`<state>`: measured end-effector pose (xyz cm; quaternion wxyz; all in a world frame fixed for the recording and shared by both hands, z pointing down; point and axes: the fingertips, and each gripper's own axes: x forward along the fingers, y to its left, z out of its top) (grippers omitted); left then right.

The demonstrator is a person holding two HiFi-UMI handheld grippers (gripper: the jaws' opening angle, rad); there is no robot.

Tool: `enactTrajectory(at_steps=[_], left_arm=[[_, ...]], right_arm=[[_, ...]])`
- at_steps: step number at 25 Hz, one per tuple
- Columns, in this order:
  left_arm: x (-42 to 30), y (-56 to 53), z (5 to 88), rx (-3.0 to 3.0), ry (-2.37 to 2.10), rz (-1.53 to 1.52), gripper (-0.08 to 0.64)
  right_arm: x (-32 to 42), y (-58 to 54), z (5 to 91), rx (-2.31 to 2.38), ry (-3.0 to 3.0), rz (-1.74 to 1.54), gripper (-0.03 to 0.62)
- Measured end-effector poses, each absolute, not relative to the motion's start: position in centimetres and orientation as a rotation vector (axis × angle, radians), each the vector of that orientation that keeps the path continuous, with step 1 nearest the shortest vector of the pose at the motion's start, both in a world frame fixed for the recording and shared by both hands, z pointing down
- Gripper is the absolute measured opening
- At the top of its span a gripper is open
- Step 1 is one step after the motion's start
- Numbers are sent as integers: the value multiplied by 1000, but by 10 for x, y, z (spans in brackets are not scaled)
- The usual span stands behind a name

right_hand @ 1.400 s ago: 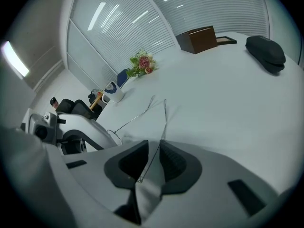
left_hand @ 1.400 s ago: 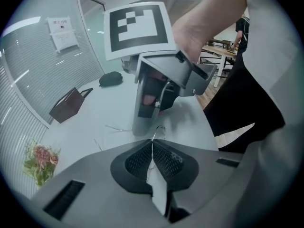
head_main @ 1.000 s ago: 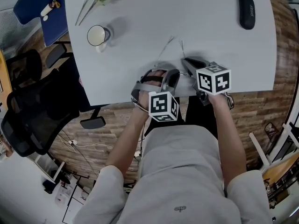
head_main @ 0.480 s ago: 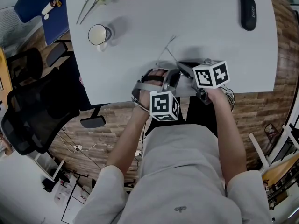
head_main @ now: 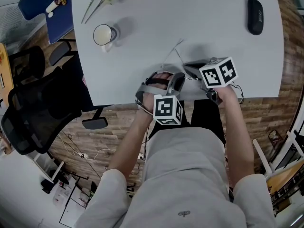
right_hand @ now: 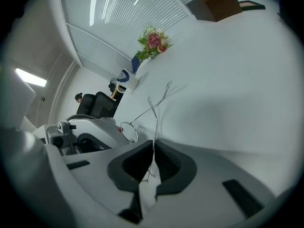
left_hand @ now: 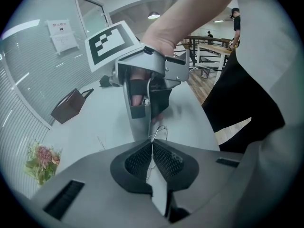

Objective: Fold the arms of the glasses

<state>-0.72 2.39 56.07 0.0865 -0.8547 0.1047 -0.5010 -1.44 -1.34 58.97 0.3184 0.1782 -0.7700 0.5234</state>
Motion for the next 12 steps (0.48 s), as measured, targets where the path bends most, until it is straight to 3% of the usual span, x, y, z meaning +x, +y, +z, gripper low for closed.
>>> enactTrajectory(at_steps=[9, 12], left_arm=[[-9, 23, 559, -2555, 323, -1503, 25], [-10, 20, 554, -2554, 347, -1494, 25]], right_arm=[[-12, -9, 587, 467, -2062, 1308, 78], [-6, -19, 584, 518, -2089, 1282, 59]])
